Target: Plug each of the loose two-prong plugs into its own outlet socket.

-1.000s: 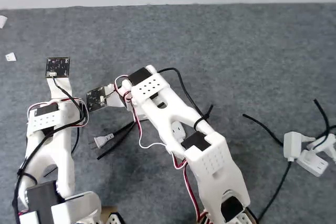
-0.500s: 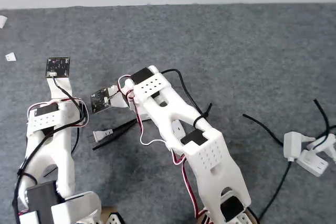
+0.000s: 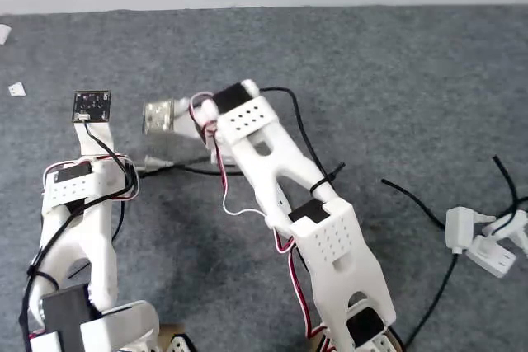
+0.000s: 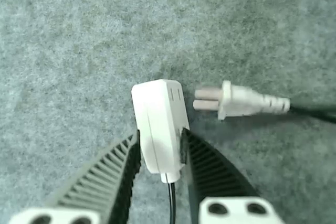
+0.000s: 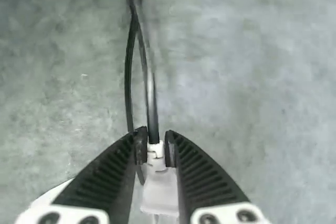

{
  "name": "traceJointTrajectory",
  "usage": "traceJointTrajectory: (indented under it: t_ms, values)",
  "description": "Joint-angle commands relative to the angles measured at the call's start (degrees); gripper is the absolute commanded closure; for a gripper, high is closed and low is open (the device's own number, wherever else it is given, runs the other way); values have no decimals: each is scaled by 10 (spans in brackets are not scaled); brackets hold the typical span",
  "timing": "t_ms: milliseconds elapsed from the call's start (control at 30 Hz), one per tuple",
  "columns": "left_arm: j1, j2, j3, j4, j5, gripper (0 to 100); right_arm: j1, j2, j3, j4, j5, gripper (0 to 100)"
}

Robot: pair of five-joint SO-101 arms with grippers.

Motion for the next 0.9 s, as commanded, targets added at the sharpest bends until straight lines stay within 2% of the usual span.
traceJointTrajectory:
  t_ms: [0, 100, 233, 333, 500, 700, 867]
  values:
    - [-4, -5, -22, 3, -4, 887, 10, -2, -72, 48, -30, 988]
    - [-4, -6, -22, 3, -4, 887, 13, -9, -76, 82, -77, 988]
    - [-3, -6, -22, 3, -4, 887, 29, -36, -113, 180, -169, 988]
    - [-3, -6, -23, 3, -5, 887, 73, -75, -80, 176, -274, 989]
    - [-3, -6, -23, 3, -6, 887, 141, -153, 14, 174, -349, 989]
    - [-3, -6, -23, 3, -6, 887, 206, -225, 137, 165, -390, 989]
    - [-3, -6, -23, 3, -7, 887, 233, -285, 339, 40, -398, 989]
